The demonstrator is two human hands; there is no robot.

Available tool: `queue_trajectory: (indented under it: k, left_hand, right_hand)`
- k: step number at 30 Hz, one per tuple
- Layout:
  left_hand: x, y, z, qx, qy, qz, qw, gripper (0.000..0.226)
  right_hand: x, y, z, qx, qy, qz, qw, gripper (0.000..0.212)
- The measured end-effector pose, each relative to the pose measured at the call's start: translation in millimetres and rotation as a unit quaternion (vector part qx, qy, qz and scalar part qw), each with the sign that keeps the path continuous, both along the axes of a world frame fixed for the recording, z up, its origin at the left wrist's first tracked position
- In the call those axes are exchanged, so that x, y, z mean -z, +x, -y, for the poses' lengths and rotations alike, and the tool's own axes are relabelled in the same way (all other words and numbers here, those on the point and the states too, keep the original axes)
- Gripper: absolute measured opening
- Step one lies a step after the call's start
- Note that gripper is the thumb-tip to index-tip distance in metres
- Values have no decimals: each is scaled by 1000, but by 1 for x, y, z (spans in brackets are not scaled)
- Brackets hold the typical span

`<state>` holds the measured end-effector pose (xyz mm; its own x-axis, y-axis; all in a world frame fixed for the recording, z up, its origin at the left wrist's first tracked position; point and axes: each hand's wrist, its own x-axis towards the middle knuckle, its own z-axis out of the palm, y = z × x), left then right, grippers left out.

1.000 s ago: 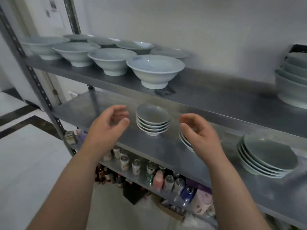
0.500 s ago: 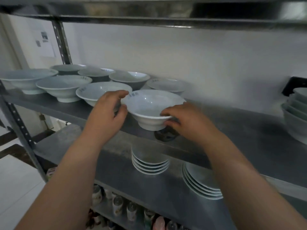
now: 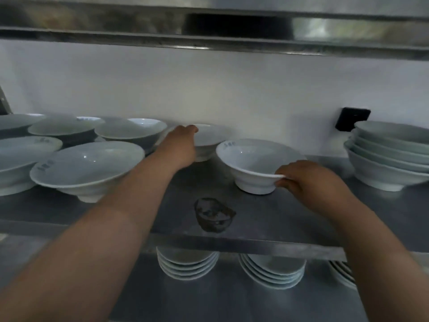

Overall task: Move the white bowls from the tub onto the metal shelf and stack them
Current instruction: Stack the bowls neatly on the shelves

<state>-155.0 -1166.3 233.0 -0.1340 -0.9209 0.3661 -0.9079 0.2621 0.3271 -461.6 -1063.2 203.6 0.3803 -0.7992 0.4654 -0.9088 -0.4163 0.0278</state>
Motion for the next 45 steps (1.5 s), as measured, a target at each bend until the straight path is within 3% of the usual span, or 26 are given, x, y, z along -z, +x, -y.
queue_trajectory:
  k: [3, 7, 13, 19, 27, 32, 37, 42, 45]
  left_hand:
    - [10, -8, 31, -25, 20, 188, 982, 52]
    - [28, -13, 44, -24, -29, 228, 973, 34]
    - [32, -26, 21, 83, -145, 181, 969, 20]
    - [37, -39, -14, 126, -143, 161, 968, 24]
    - [35, -73, -23, 78, -135, 166, 974, 18]
    - [55, -80, -25, 99, -229, 114, 962, 14]
    - [58, -80, -31, 148, -243, 84, 955, 33]
    - [62, -91, -42, 34, -200, 69, 977, 28]
    - [62, -93, -43, 19, -187, 83, 979, 22]
  right_hand:
    - [3, -9, 4, 43, 1, -7, 999, 10]
    - [1, -28, 12, 103, 3, -17, 995, 14]
    - [9, -67, 19, 150, -8, 36, 988, 15]
    - [12, -83, 17, 167, -25, 50, 984, 38]
    - [22, -87, 18, 160, -114, 105, 975, 54]
    - [24, -92, 21, 143, -122, 105, 977, 47]
    - [28, -90, 19, 128, -94, 85, 984, 21]
    - [25, -89, 16, 141, -108, 121, 977, 34]
    - [24, -83, 12, 143, -80, 82, 983, 32]
